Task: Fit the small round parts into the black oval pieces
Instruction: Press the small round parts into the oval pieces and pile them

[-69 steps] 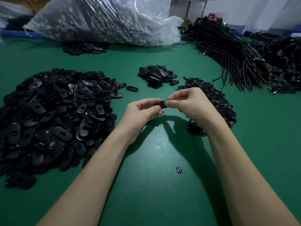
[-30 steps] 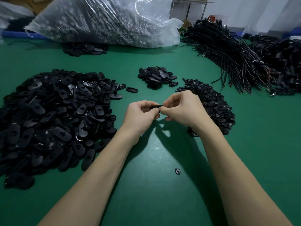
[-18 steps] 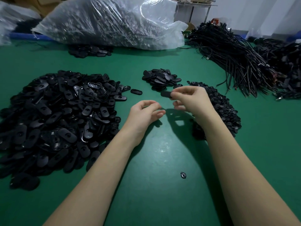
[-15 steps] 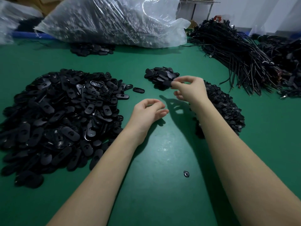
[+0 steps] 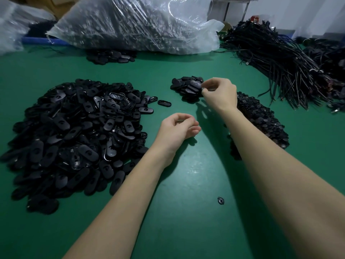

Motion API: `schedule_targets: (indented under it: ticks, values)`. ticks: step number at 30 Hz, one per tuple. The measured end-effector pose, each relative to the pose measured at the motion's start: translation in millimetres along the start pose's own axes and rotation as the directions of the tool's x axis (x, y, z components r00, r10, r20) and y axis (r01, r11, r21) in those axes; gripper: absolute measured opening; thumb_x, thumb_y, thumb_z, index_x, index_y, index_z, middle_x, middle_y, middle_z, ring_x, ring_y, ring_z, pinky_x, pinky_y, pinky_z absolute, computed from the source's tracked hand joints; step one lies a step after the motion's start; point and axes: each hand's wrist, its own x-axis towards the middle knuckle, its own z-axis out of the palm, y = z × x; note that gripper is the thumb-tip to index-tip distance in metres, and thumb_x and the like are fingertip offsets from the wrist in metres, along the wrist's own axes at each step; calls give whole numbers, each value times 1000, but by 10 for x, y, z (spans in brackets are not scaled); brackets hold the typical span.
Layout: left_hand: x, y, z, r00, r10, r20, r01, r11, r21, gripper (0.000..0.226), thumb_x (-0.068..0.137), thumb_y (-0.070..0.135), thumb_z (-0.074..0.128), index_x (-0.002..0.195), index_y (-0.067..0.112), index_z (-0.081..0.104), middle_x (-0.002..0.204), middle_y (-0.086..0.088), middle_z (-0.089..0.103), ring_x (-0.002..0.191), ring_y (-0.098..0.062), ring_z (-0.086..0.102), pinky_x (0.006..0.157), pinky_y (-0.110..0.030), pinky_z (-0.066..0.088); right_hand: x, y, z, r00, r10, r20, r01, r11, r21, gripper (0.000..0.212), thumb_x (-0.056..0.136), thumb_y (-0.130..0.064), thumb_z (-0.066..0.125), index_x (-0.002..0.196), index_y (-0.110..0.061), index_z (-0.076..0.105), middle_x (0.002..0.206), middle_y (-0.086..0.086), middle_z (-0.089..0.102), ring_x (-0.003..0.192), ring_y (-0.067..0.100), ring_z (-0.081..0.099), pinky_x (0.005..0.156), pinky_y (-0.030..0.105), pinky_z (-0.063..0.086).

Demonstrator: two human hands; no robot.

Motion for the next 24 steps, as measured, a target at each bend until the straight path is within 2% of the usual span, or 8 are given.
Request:
schedule_targets:
  ticks: [3,5,7,10,14,18,22,24]
  values:
    - [4,-8,-2,1000,3,-5,-3,1000,1,6,97,10,64,99,5,66,85,-6,74,80,-16,74,78,-22,59,-161,40,-72,999,-42,32,42,999,4,15,89,-24,65,91,-31,78,89,-10,75,87,10,70,83,31,58]
    - [15,-20,1,1000,9,-2,-9,1000,2,5,97,9,64,99,5,65,81,-3,74,78,-16,74,77,-22,59,-238,58,-127,978,-54,203,55,999,0,13,90,-25,67,95,-31,77,87,-8,75,79,10,71,76,28,58]
    - [18,-24,6,1000,15,-2,-15,1000,5,4,97,8,64,98,4,65,80,-4,74,76,-15,73,76,-22,59,-295,46,-177,902,-73,425,107,993,-57,14,92,-27,70,105,-29,75,86,-4,77,67,7,69,64,21,54]
    - [8,-23,11,1000,13,11,-14,1000,24,5,96,8,64,100,4,65,80,-2,75,75,-14,73,75,-22,57,-351,-85,-242,819,-89,567,159,985,-74,14,98,-29,64,102,-24,77,84,0,77,56,1,63,51,16,50]
    - [10,-19,3,999,14,41,-16,999,45,13,94,6,62,106,4,67,89,-2,77,78,-12,74,83,-26,59,-394,-352,-231,760,-111,640,243,962,-122,24,101,-40,58,99,-25,77,96,0,77,79,17,73,67,28,59]
    - [5,-7,24,1000,-6,6,6,999,48,15,96,4,60,109,0,65,92,-9,73,79,-17,73,99,-43,56,-445,-633,-66,695,-130,707,379,902,-206,26,101,-43,57,111,-30,77,107,-7,74,97,15,68,83,32,52]
    - [-18,46,52,999,26,19,-27,1000,16,11,97,-3,55,103,0,63,98,-16,68,84,-20,67,91,-38,59,-479,-867,203,717,-144,682,435,857,-276,17,94,-27,67,107,-32,77,110,-2,71,93,17,65,83,32,53]
    - [-30,62,33,1000,3,21,-3,1000,7,18,101,-3,46,106,5,61,99,-11,68,80,-11,68,79,-28,59,-498,-952,360,758,-162,632,446,835,-322,23,91,-26,71,112,-31,75,116,2,70,98,24,67,85,38,58]
